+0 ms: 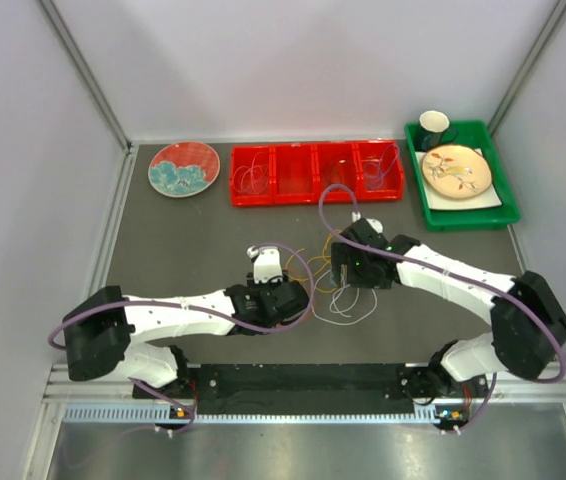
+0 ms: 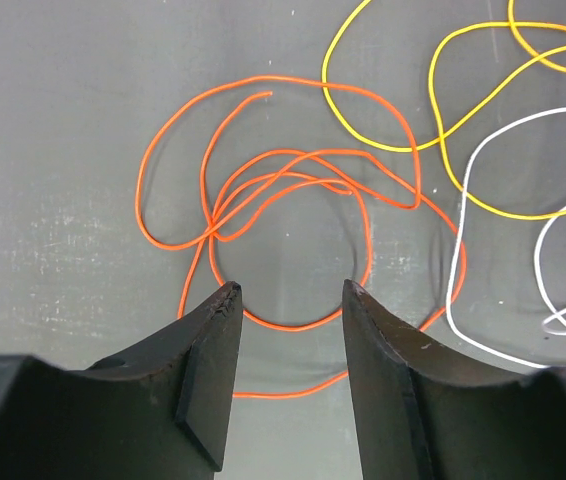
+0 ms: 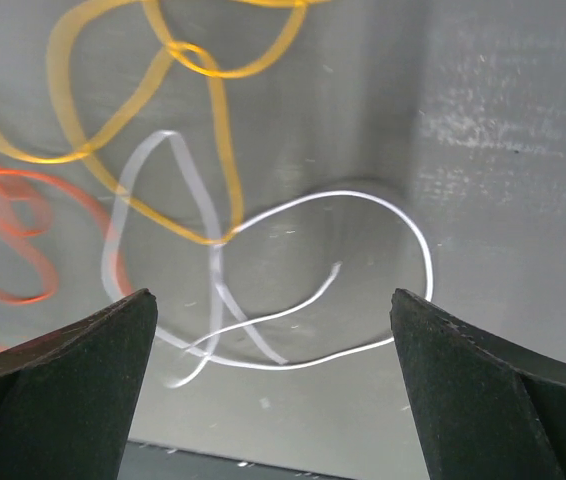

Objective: Untangle the cables

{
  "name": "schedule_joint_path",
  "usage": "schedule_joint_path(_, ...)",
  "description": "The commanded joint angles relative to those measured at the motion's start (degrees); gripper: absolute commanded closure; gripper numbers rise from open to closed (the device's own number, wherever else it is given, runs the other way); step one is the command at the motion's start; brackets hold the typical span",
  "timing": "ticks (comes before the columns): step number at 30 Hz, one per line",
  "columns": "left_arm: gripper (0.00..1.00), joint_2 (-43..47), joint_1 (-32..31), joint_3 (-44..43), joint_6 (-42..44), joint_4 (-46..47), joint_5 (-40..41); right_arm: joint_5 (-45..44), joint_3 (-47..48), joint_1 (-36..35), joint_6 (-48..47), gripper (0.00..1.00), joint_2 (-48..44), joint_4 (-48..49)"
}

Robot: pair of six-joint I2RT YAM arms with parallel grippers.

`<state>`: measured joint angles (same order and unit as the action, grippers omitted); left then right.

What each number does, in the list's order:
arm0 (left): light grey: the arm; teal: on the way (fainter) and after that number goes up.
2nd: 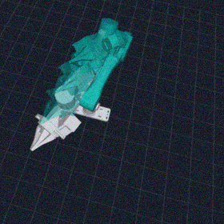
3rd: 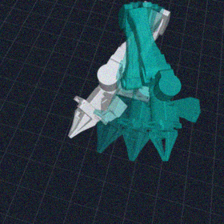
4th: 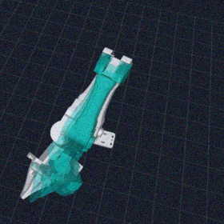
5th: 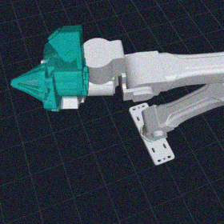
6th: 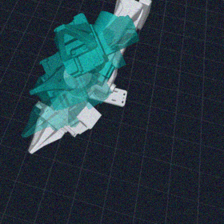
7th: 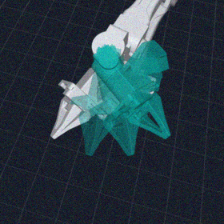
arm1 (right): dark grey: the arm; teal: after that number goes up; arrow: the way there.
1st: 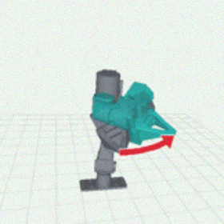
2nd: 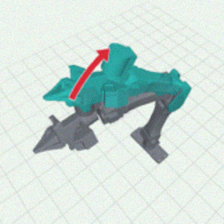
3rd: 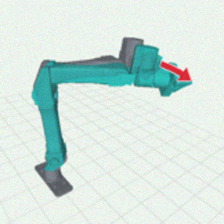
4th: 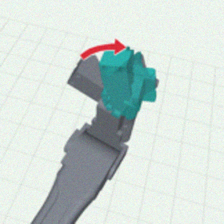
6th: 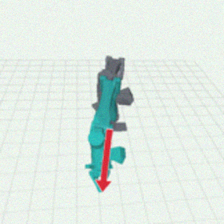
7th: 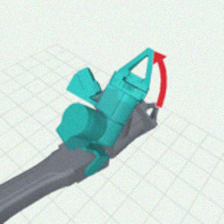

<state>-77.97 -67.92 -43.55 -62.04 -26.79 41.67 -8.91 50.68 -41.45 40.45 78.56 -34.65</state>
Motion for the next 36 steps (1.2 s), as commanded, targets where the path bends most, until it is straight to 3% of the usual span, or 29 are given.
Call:
schedule_joint_path(1,0.5,-1.2,-0.1,0.5,0.9,2.2,1.7,-3.1,0.8,0.1,-1.6,0.01,3.1,-1.7)
schedule_joint_path(10,0.5,-2.0,-0.1,0.4,1.1,2.5,1.7,-6.0,-2.2,0.2,-2.7,0.02,4.9,-0.7)
schedule_joint_path(20,0.51,-3.3,-0.1,-0.2,1.3,2.6,1.7,-2.6,-6.4,1.5,-3.5,0.19,6.3,4.4)
schedule_joint_path(23,0.51,-4.5,-0.1,-0.8,1.6,2.4,1.7,-2.5,-6.7,1.5,-3.5,0.31,6.2,4.6)
schedule_joint_path(27,0.51,-5.4,-0.1,-1.8,1.7,2.2,1.7,-2.5,-7.2,1.5,-3.5,0.59,6.2,4.9)
schedule_joint_path(29,0.51,-6.0,-0.1,-1.9,1.9,2.3,1.7,-2.3,-7.6,1.5,-3.5,0.67,6.5,5.4)
schedule_joint_path(30,0.51,-6.0,-0.1,-2.1,1.8,2.3,1.7,-2.0,-8.2,1.5,-3.5,0.78,6.6,5.7)
schedule_joint_path(34,0.51,-6.4,-0.1,-2.2,1.9,2.1,1.8,-0.7,-8.9,1.5,-3.5,0.97,7.7,6.8)
schedule_joint_path(36,0.51,-6.4,-0.1,-2.2,1.9,2.1,1.8,-0.1,-8.8,1.5,-3.5,1.0,7.7,6.6)
